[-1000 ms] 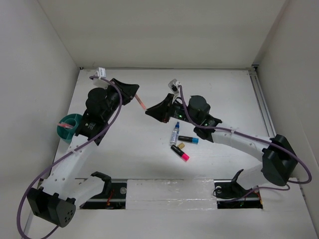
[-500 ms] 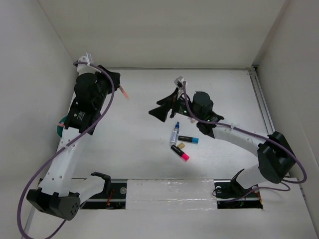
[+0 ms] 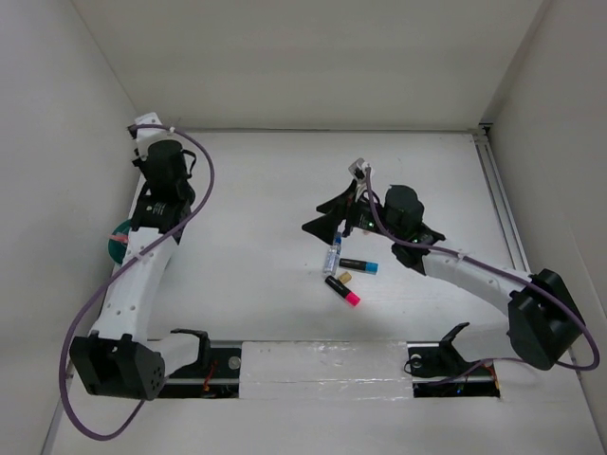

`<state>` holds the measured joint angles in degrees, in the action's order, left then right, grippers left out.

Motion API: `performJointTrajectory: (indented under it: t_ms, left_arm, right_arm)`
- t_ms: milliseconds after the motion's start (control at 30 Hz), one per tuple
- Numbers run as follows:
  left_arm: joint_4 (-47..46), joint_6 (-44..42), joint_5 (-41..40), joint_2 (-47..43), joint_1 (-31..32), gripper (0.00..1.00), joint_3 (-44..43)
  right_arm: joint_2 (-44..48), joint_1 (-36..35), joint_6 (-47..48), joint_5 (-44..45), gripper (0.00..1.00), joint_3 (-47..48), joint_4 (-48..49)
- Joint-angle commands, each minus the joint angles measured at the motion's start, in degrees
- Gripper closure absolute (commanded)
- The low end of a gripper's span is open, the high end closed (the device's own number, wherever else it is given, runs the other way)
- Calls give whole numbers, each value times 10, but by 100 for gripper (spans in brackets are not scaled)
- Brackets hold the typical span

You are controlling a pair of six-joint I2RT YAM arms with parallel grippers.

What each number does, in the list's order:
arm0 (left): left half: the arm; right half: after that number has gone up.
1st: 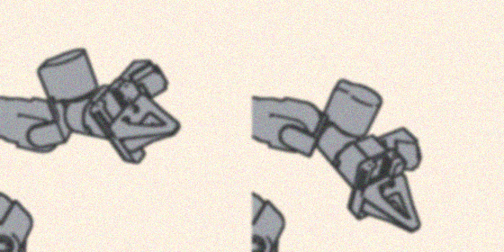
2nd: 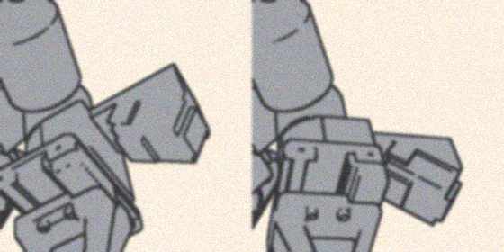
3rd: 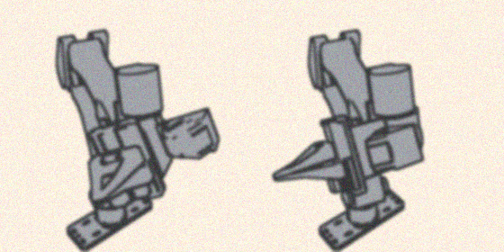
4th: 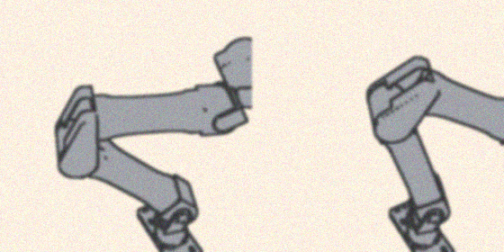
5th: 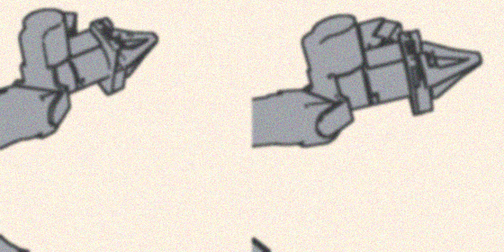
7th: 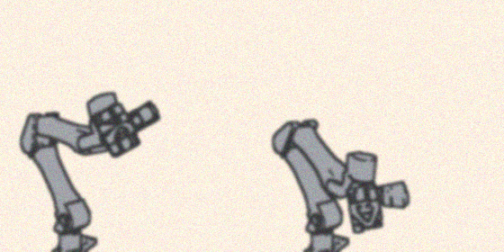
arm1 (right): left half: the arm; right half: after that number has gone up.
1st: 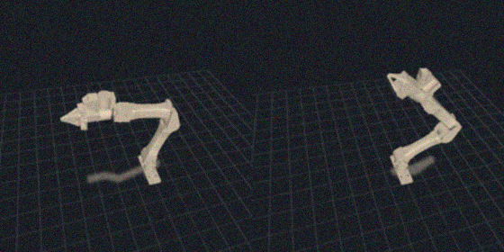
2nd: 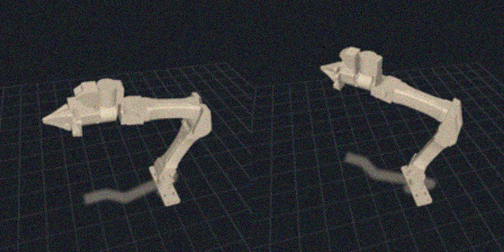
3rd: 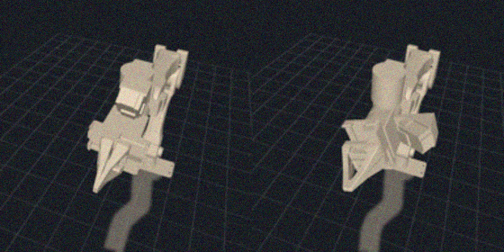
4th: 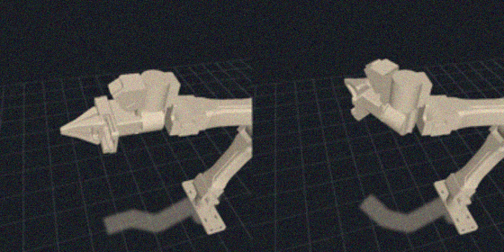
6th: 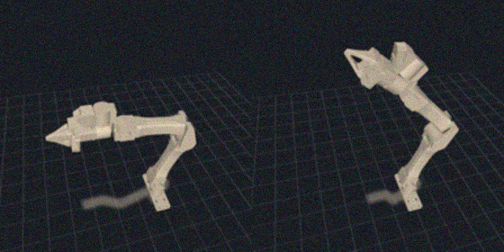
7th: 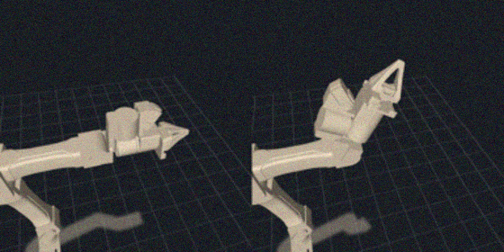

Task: Sort the stationery into containers
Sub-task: Place the pen in the storage box.

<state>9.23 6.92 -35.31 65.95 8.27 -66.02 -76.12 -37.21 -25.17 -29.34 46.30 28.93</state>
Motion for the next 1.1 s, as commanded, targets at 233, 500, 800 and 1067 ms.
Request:
performJointTrajectory:
  t_ms: [233,500,800,1067]
  left_arm:
    - [-113,-53,-129,18,-78,100,6]
    - [-203,-63,-149,24,-113,100,68]
    - [-207,-34,-230,71,-113,100,89]
    - [-271,-39,-287,71,-113,100,140]
  right_arm:
    - [4,-15,37,-34,0,-10,-28]
    - [-3,-21,56,-34,0,-10,-60]
    - [-3,-26,73,-24,0,-4,-99]
    - [3,-37,84,-13,0,12,-123]
